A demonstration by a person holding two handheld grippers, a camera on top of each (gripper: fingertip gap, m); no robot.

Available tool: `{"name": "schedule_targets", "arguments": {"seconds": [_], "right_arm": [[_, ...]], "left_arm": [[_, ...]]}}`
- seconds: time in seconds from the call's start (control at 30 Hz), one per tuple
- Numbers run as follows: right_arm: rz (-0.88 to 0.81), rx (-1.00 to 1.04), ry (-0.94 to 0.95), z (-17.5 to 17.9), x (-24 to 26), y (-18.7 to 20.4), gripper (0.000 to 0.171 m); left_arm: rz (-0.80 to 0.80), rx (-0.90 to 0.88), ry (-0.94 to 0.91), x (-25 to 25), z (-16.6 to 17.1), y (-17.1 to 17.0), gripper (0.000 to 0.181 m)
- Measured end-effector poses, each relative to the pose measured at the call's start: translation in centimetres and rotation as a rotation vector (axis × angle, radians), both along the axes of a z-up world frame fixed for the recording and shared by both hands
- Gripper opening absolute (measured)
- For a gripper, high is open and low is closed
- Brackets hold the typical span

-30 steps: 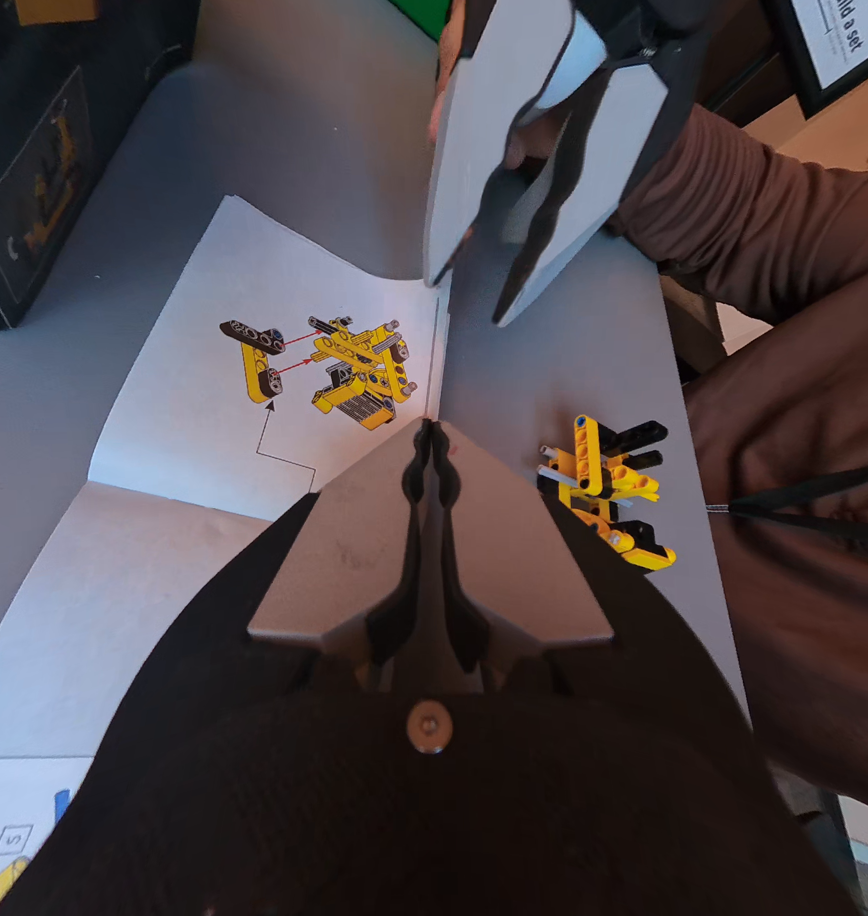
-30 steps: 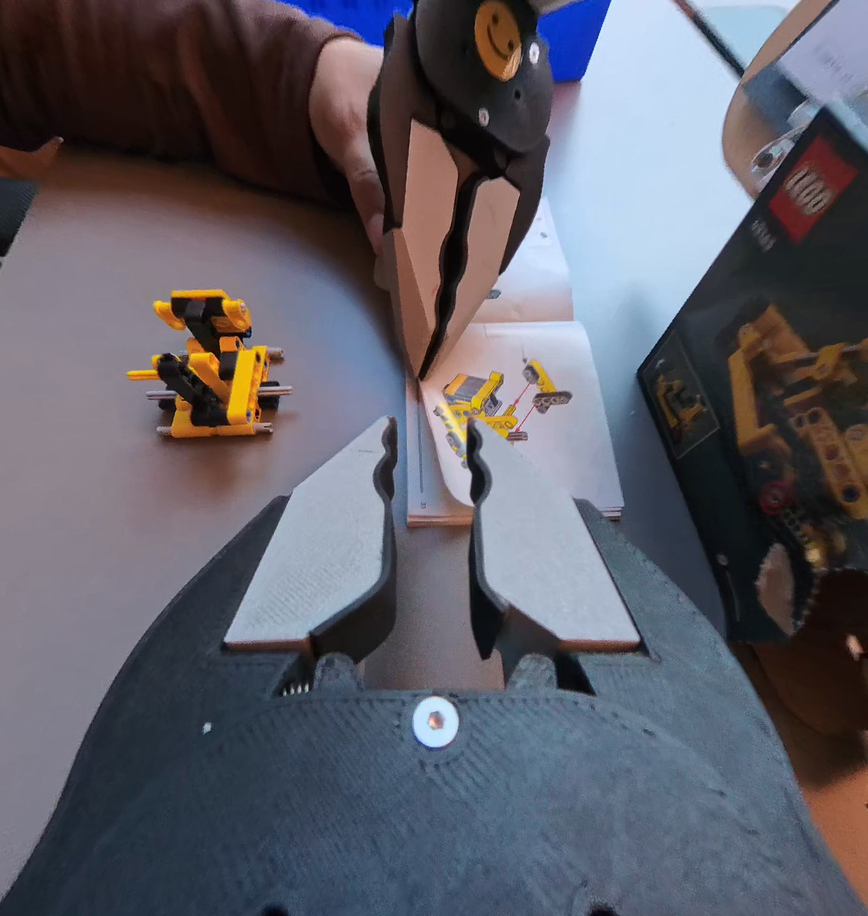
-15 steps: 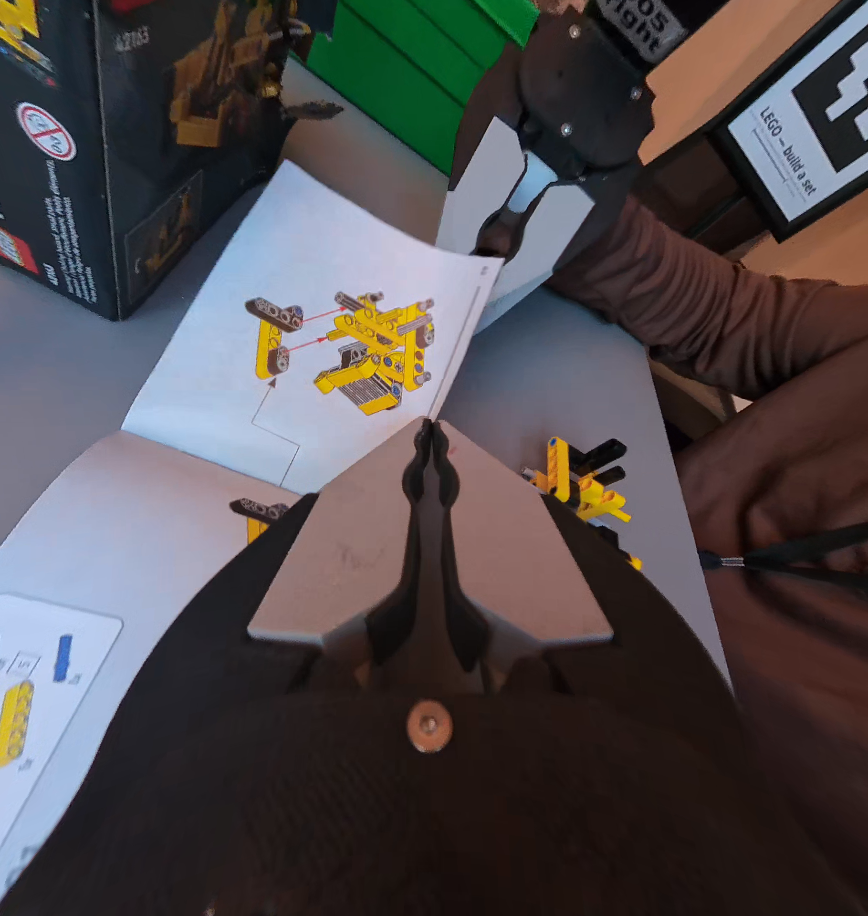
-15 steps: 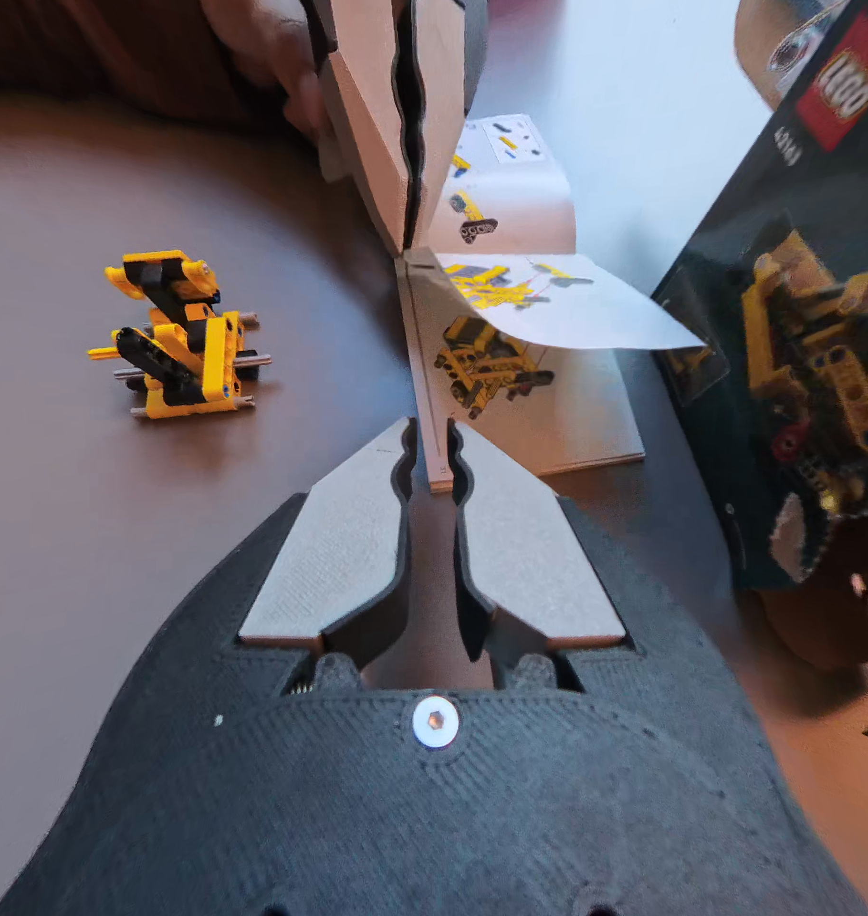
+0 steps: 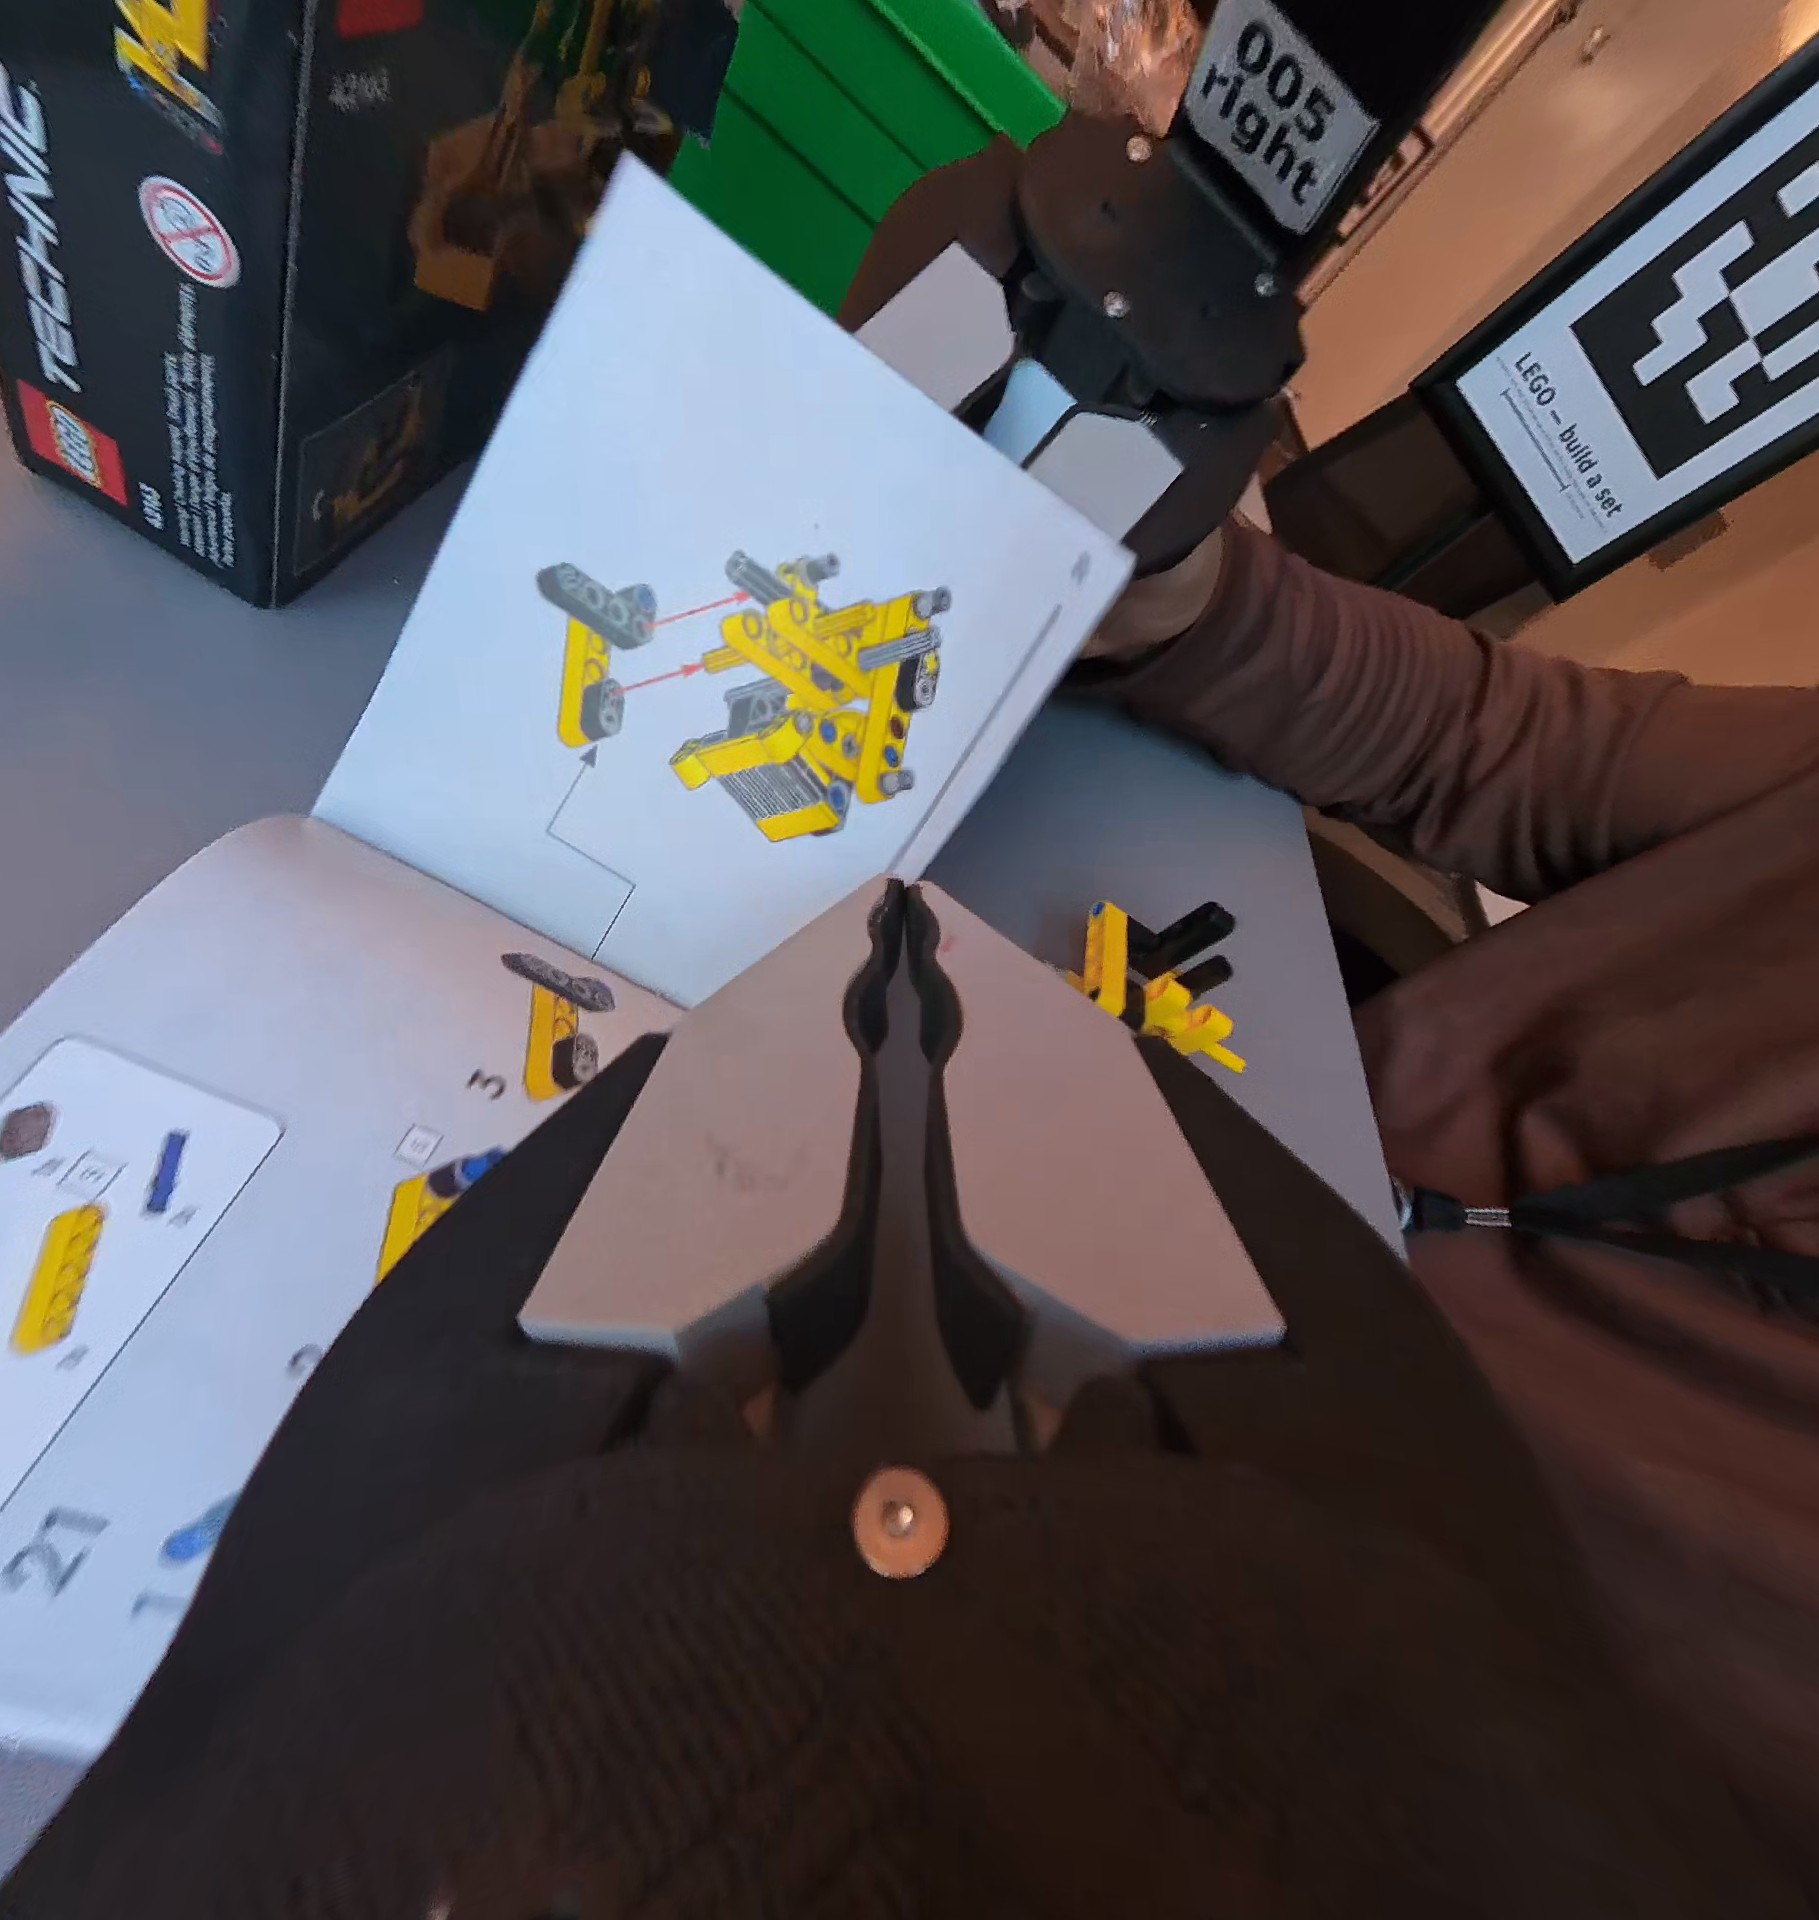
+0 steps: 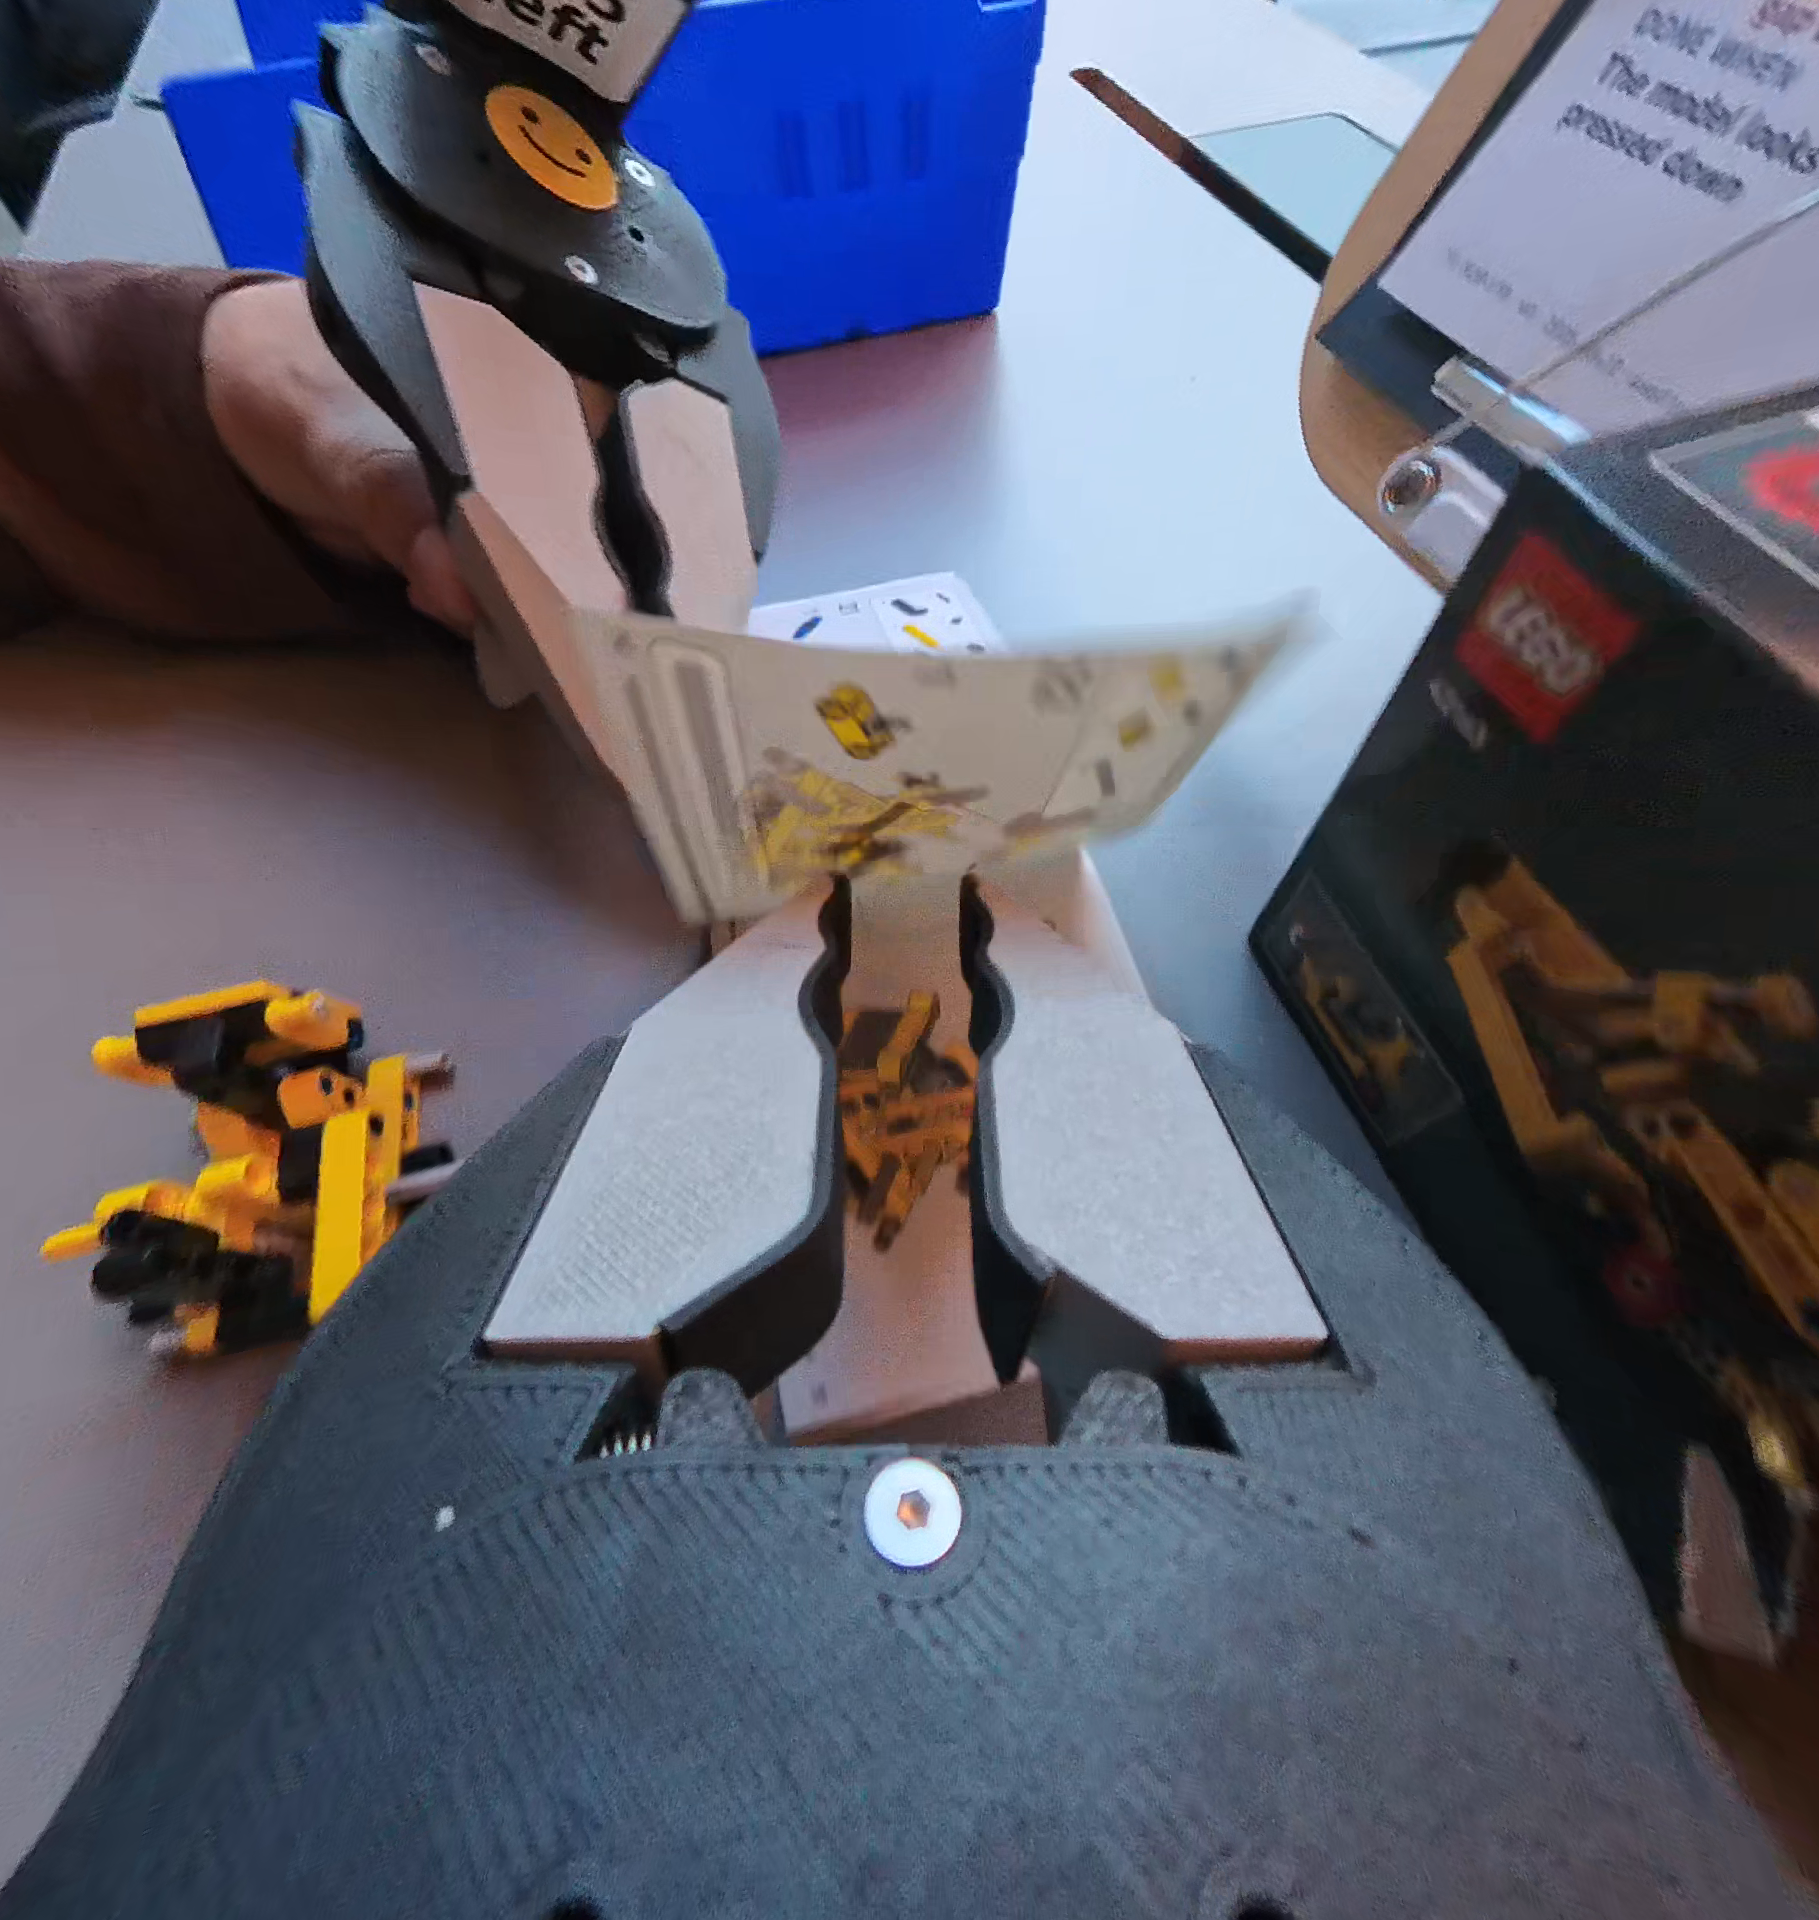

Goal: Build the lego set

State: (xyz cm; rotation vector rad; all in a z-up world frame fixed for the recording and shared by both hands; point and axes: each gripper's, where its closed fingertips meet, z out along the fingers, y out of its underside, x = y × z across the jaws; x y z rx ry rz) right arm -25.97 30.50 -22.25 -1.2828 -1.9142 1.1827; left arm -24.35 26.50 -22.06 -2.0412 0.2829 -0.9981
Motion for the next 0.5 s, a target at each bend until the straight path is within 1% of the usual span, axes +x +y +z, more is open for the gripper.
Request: {"name": "schedule_targets", "arguments": {"seconds": [0.03,0.07,0.1,0.2,0.3,0.37,0.43,0.5], "right_arm": [[0.002,0.006,0.001,0.1,-0.7,-0.3,0.018],[0.007,0.015,0.002,0.2,-1.4,-0.5,0.018],[0.019,0.024,-0.003,0.1,-2.1,-0.9,0.018],[0.061,0.056,-0.073,-1.4,-3.7,-2.3,0.018],[0.094,0.119,-0.190,-4.1,-4.3,-3.4,0.020],[0.095,0.184,-0.206,-5.0,-4.5,-3.7,0.020],[0.095,0.226,-0.204,-5.0,-4.6,-3.7,0.020],[0.090,0.244,-0.206,-4.9,-4.5,-3.7,0.021]], "left_arm": [[0.017,0.015,-0.007,-0.4,0.6,-0.3,0.000],[0.052,0.032,-0.010,-1.1,1.2,-0.6,0.004],[0.105,0.051,-0.003,-2.0,1.8,-0.7,0.012],[0.257,0.160,0.053,-4.9,4.1,-1.3,0.018],[0.405,0.257,0.184,-7.8,6.1,-1.9,0.022],[0.485,0.299,0.279,-9.3,7.2,-2.2,0.022],[0.478,0.293,0.350,-9.3,7.0,-2.4,0.019],[0.453,0.167,0.421,-9.1,4.5,-2.3,0.017]]}}
